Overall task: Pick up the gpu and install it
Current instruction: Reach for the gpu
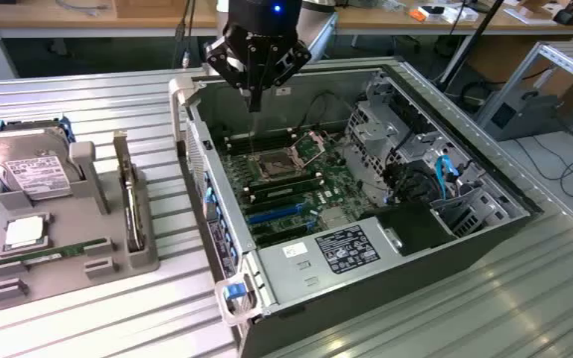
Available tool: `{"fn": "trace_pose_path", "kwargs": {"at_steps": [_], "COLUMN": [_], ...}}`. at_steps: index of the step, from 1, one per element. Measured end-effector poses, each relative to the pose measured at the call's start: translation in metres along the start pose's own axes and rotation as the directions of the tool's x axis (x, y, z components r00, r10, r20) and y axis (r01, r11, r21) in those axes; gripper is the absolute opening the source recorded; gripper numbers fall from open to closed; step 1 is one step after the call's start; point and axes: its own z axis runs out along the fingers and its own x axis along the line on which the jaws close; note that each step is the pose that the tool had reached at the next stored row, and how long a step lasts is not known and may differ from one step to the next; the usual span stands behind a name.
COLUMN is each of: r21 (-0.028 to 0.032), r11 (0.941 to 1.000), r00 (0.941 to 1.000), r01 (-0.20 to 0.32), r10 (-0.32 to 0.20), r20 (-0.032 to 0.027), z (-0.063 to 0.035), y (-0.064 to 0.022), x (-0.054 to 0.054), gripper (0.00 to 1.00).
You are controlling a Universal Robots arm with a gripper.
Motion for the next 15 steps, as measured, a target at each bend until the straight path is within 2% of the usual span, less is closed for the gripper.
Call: {"fn": "trace_pose_path", "kwargs": {"at_steps": [5, 15], "r21": [0.0000, 0.0001], "r11": [1.0000, 1.0000], "r00": [1.0000, 1.0000], "r01": [0.000, 0.000], "r10": [0.000, 0.000], "r20": [0.0000, 0.0000], "z": [-0.0002, -0.0004], "y": [-0.0006, -0.0010], "x": [0.0077, 0.0128], "gripper": [0.11, 0.11]}}
